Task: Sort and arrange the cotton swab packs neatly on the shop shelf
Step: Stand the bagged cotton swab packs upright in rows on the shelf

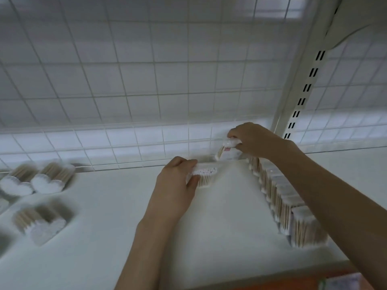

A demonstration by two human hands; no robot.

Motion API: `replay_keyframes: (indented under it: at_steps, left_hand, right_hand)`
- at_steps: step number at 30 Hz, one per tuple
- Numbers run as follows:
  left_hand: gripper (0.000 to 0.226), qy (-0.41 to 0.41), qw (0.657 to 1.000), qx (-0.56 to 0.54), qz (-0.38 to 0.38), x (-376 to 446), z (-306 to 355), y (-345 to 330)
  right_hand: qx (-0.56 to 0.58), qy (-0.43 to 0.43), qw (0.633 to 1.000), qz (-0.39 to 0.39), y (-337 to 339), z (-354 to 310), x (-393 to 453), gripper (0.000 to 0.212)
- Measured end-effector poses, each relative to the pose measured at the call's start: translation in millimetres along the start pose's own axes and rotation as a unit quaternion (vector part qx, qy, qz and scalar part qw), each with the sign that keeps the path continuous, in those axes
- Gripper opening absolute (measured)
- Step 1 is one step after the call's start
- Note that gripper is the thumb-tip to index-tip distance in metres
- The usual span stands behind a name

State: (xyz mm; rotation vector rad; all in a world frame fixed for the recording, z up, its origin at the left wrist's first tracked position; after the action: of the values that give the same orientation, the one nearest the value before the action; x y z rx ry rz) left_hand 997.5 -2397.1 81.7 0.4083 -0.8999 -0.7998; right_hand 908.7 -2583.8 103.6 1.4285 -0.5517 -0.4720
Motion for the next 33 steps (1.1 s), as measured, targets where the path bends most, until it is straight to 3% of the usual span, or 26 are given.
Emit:
replay_keyframes:
  at_steps: [2,8,13,20,26,33]
  left_hand:
    - [0.033,0.010,1.000,0.008,-0.005,-2,-2,-7]
    - [0.033,0.041,0.999,0.022,-0.013,-2,-5,-25]
    - [0.025,0.060,0.998,0.025,-0.021,8,-3,-38]
    - [0.020,0.047,0.997,0.045,-0.029,21,7,-54]
    - [0.017,0.031,0.995,0.086,-0.030,36,10,-70]
    - [0.025,0.000,0.987,0.150,-0.065,62,21,-99]
  right_hand:
    - [0.012,0.003,1.000,-0.007,-9,6,7,0.041]
    - [-0.014,0.038,0.999,0.010,-22,11,20,0.021]
    - [-0.018,0.061,0.997,0.031,-30,9,27,0.026]
    - [-0.067,0.057,0.995,0.053,-34,17,30,0.031]
    - [0.020,0.063,0.996,0.060,-16,26,19,0.035]
    - [0.025,0.058,0.993,0.100,9,57,-9,0.031]
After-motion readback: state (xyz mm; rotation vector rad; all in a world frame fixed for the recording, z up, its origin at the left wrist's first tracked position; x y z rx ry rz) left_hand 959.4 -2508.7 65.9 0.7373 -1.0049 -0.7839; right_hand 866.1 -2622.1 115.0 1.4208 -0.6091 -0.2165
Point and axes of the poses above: each hand's wrist, its own x-axis towards the middle knuckle, its own y-axis out of the back of the hand, z = x × y, the point moved 8 cm from there along x, towards the middle knuckle, and after that the axes turned 2 degrees about -x, right-handed, at the moved point
